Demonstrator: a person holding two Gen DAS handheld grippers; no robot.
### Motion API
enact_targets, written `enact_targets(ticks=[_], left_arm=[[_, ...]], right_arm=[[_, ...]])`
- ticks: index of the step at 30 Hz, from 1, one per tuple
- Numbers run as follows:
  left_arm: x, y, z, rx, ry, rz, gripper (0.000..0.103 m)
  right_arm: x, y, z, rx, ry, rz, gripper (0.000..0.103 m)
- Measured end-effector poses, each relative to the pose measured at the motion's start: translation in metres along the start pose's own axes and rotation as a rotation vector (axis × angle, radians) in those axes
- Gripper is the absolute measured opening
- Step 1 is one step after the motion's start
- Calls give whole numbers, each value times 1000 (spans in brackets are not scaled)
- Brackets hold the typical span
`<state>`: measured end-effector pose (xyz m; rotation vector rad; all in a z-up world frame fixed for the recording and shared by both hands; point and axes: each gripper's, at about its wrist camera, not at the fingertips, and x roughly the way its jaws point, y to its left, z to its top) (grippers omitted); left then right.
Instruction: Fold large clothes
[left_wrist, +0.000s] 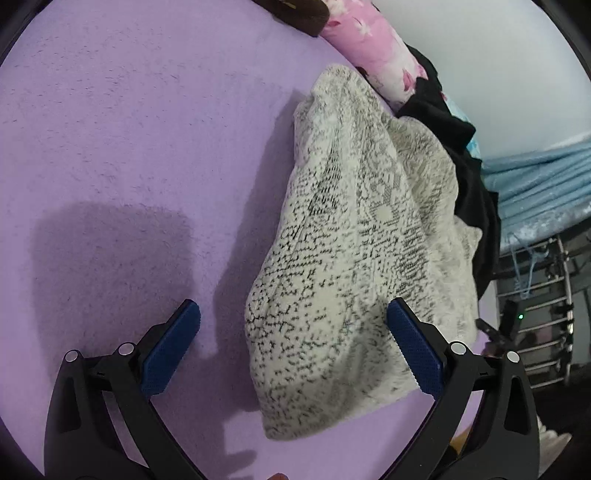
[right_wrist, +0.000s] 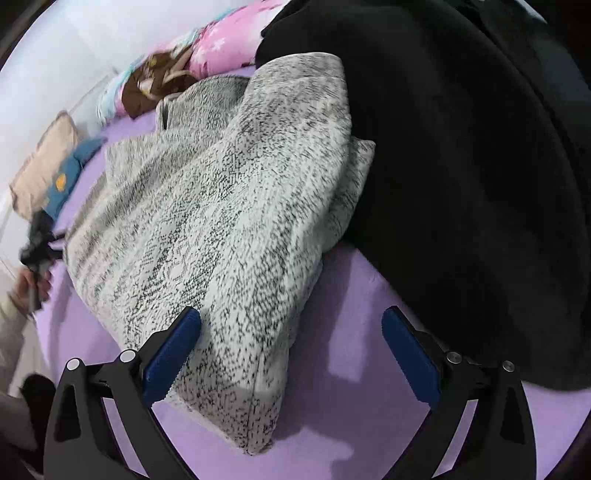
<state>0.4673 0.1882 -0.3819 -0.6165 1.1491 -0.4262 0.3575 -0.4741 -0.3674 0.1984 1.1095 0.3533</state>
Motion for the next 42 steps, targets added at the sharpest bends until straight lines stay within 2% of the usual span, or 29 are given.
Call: enact_targets(ticks=[5,8,10,13,18,24,27,34,42], left_arm=[[9,1,-1,13,-9,-92,97],[20,-3,0,22,21,-215,97],[29,-9,1,43,35,-210,97],[34,-15,3,37,34,-230,97],[41,-20,6,58,70,-226,97],[53,-31,13,107,128,-189,97],[57,-32,14,111,141,-194,97],[63,-35,16,125,145,-198,98],[69,-36,18,148,149,-201,98]], right_arm=[[5,-9,-8,80,-19,56,97],[7,-12,-14,119,-30,93,97],[8,-13,-17,144,-26,128,97],[16,-3,-20,103,-23,87,97],[30,14,-25,58,-25,90,97],[38,16,-39,64,-105,102,97],[34,11,-48,85,-129,113,98],[37,12,-50,112,-168,151,98],[46,16,-40,119,-163,196,98]])
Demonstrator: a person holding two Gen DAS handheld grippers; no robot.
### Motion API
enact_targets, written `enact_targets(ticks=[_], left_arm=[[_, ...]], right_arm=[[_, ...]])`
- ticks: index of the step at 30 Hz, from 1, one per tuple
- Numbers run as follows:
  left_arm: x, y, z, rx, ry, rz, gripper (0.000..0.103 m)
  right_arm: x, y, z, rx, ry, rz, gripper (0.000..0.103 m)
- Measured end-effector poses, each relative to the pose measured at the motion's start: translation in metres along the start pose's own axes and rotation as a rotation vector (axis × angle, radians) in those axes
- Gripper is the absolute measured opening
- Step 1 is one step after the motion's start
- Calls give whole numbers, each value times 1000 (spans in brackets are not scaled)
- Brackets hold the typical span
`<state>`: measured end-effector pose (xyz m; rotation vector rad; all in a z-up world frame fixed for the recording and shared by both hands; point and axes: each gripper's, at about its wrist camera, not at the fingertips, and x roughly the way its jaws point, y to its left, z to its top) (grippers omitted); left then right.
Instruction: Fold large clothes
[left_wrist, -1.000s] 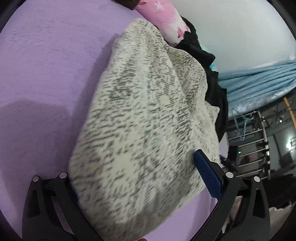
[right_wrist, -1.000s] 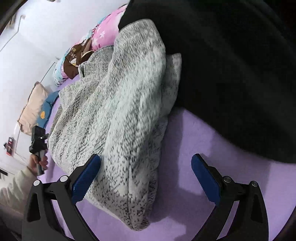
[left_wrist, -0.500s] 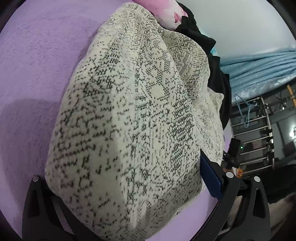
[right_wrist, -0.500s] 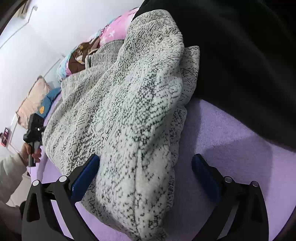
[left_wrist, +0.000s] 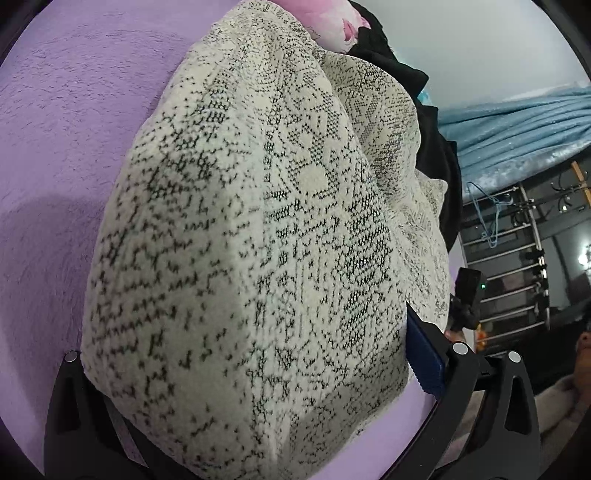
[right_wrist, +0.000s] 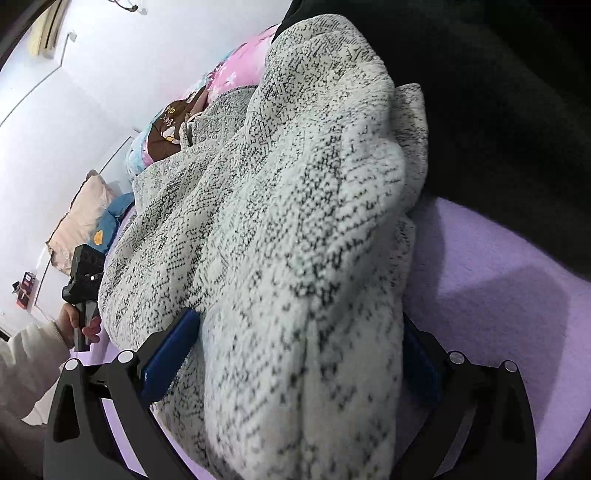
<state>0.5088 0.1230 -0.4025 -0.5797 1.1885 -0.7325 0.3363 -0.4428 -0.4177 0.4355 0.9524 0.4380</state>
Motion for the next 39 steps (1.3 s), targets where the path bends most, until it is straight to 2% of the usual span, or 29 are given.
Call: enact_targets(ticks=[7,14,23,25,26,28,30,32,35,36,39], left_arm=[[6,-1,6,22,8,-37,97],[18,-6,10,32,41,-142,97],[24,-10,9,35,55,-168,96],[24,-9,8,18,45,-171,96],[24,-6,8,-13,30,-190,96],[20,1,7,-67,1,-231,95],[19,1,5,-88,-9,-242,94],[16,0,2,-103,-22,-262,91],[10,4,-5,-119,-34,-238,72],[7,6,-8,-140,-45,-255,65],[0,-2,-20,-140,-57,-299,64]], right_arm=[[7,7,5,-4,4,15,98],[10,16,8,-17,3,59,98],[8,16,7,-2,-4,100,94],[6,10,6,26,-6,134,79],[5,5,5,56,-11,160,75],[3,-3,3,110,-16,206,57],[2,-11,0,170,-20,278,50],[-1,-13,-3,201,-23,313,46],[-8,-7,-7,210,-19,341,40],[-13,-4,-8,210,-22,355,39],[-24,5,-13,200,-21,363,37]])
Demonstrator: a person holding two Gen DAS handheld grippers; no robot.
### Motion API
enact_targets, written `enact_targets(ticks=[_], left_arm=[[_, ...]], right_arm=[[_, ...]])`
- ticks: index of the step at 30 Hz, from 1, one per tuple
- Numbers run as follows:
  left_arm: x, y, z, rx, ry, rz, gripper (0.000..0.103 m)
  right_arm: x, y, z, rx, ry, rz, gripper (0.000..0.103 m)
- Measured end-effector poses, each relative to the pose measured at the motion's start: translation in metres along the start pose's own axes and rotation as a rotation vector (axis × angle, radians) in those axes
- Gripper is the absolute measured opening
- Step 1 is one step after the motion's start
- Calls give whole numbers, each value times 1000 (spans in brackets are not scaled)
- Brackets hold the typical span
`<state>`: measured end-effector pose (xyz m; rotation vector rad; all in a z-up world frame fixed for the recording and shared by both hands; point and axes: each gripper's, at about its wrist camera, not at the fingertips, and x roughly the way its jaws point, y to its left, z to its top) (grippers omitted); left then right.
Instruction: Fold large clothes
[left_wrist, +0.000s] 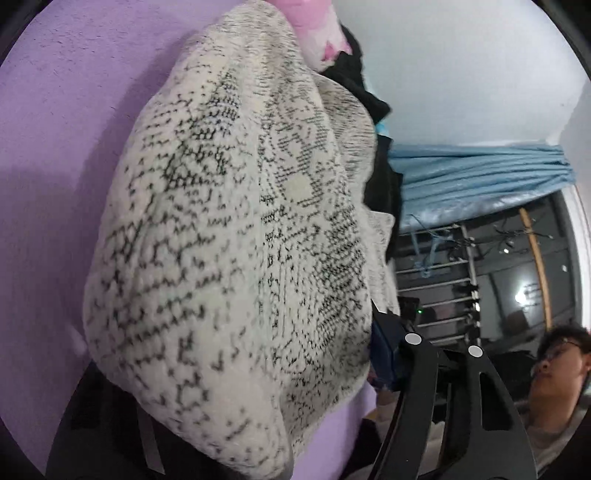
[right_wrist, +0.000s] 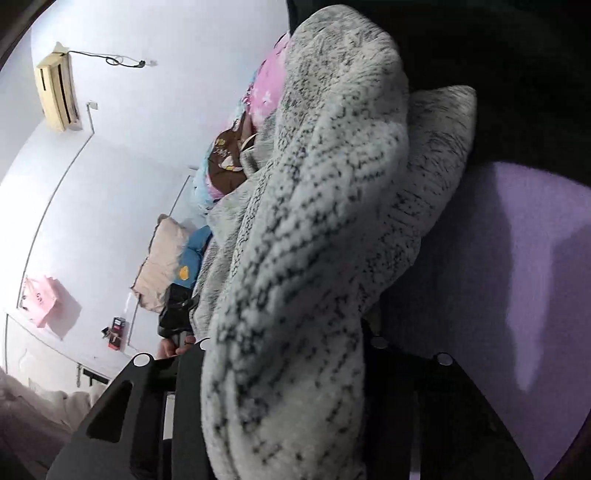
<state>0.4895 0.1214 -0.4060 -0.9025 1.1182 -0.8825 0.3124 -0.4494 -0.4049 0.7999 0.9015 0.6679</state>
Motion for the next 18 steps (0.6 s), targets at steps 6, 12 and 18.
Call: enact_targets(ticks=[6,12,18], left_arm=[[-5,-14,-21,-8,6,-52,61],[-11,-21,-39,-13,31,-73,61],[-24,-24,-67,-6,49,-52,61]], right_arm=[[-15,17,-22,27,-8,2,36],[-30,26,-37,44,-1,-11,36],[-37,36,-28,46,16,-19,36]])
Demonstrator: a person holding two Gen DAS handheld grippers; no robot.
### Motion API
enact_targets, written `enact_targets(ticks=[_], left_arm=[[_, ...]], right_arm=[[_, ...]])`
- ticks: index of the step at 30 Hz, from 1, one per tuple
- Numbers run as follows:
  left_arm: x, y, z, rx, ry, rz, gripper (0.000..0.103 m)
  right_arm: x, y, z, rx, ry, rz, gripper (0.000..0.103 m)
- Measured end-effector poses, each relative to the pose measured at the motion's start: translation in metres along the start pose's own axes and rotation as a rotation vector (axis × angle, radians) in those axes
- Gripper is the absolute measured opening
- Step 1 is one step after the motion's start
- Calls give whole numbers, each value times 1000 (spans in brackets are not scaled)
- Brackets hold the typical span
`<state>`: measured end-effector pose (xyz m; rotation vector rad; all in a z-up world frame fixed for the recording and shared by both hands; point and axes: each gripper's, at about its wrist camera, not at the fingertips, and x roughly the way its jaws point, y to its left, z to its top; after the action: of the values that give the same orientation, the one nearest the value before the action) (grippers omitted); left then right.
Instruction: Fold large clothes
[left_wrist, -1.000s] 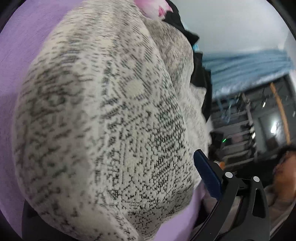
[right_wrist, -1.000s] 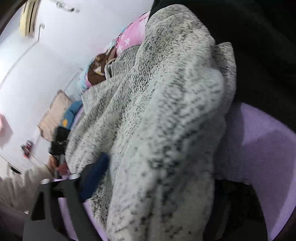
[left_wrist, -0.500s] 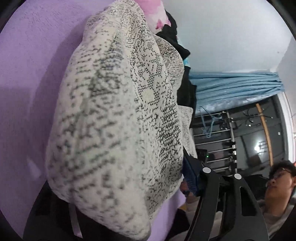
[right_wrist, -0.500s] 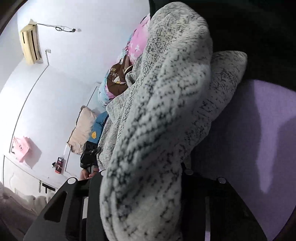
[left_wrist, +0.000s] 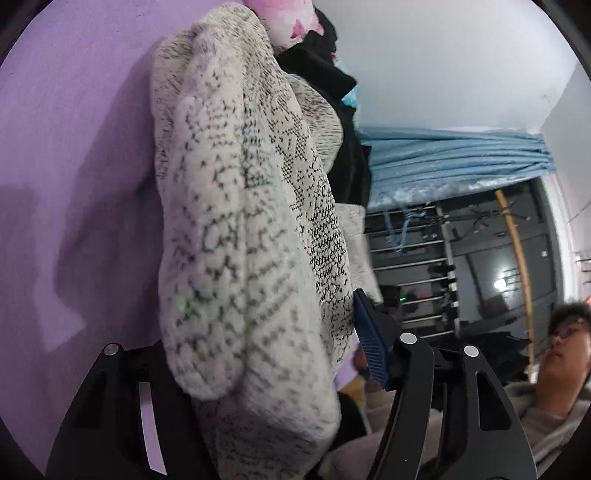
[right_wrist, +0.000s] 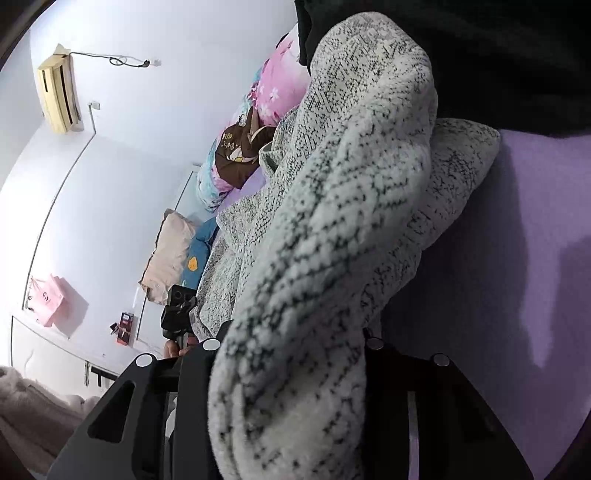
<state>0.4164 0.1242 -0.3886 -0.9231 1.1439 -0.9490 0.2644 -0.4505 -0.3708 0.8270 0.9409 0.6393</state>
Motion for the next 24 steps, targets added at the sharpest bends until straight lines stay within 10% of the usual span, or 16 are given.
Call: enact_targets(ticks=[10,16,24], left_arm=[[-38,-17,-7,88,1,325,66],[-51,-81,-6,236,-84,434,97],[-45,-125,-16,321,-77,631,97]], right_arm=[[23,57,33,-124,70,-91,36],[30,57,42,-110,82,-106,36],[36,61,38,-114,88,-116,36]])
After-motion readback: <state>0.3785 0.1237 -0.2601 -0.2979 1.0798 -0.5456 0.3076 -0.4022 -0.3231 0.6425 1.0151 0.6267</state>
